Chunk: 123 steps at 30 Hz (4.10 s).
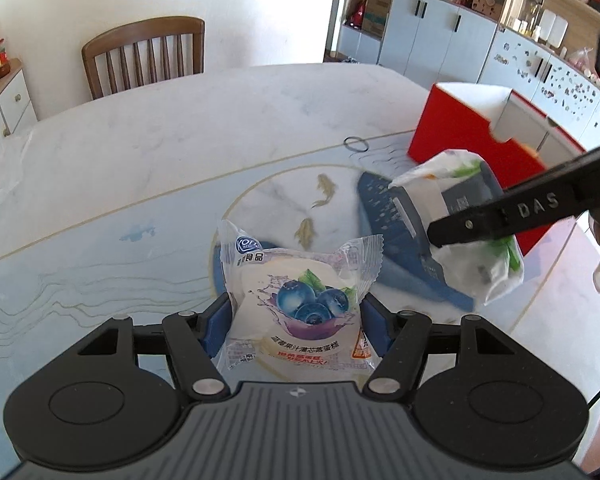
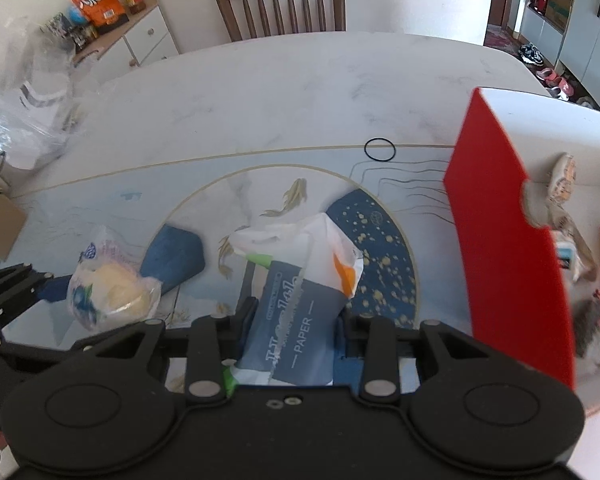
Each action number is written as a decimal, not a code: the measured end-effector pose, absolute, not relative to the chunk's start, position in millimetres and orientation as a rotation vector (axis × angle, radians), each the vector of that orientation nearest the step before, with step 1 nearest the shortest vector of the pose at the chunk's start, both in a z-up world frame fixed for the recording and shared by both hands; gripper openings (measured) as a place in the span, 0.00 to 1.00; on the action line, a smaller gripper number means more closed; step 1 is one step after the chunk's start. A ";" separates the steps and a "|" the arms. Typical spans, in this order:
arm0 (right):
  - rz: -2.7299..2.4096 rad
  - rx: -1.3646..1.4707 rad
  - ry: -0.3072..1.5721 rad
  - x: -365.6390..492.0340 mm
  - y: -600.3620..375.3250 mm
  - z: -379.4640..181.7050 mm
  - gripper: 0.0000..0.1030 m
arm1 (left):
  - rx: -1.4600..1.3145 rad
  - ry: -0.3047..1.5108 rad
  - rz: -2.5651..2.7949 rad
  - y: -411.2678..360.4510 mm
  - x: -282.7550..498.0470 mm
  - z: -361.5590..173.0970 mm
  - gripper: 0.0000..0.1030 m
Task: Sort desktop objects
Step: 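Grasp the blueberry bread packet with the left tool while the right tool grasps the paper-towel bag, then carry the bread packet and paper-towel bag into the red shoebox, then open both tools to release the bread packet and paper-towel bag in the box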
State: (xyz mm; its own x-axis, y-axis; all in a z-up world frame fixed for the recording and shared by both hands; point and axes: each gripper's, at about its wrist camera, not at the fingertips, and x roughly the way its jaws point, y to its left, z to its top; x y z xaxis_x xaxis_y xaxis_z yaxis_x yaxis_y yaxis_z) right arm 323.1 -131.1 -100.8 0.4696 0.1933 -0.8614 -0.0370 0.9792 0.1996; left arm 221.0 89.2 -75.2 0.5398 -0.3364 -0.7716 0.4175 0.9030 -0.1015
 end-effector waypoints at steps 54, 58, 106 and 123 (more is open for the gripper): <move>0.105 0.266 0.930 269.7 -391.9 -43.8 0.35 | 0.241 0.816 -0.648 -192.7 230.9 -4.3 0.65; 0.092 0.260 0.931 280.7 -402.7 -51.0 0.35 | 0.275 0.822 -0.650 -210.2 239.6 -9.4 0.65; 0.109 0.212 1.012 311.5 -428.7 -98.1 0.65 | 0.371 0.959 -0.622 -248.5 277.1 -60.3 0.84; 0.154 0.227 0.958 286.7 -427.9 -73.3 0.65 | 0.218 0.874 -0.609 -220.7 256.5 -27.1 0.87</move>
State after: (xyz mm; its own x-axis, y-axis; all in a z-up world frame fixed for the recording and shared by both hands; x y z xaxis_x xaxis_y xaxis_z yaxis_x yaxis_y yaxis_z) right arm 286.7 -427.9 -73.3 0.5673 0.2294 -0.7909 -0.0298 0.9655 0.2587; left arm 256.5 -220.7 -27.1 0.4866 -0.4094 -0.7718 0.5819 0.8108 -0.0633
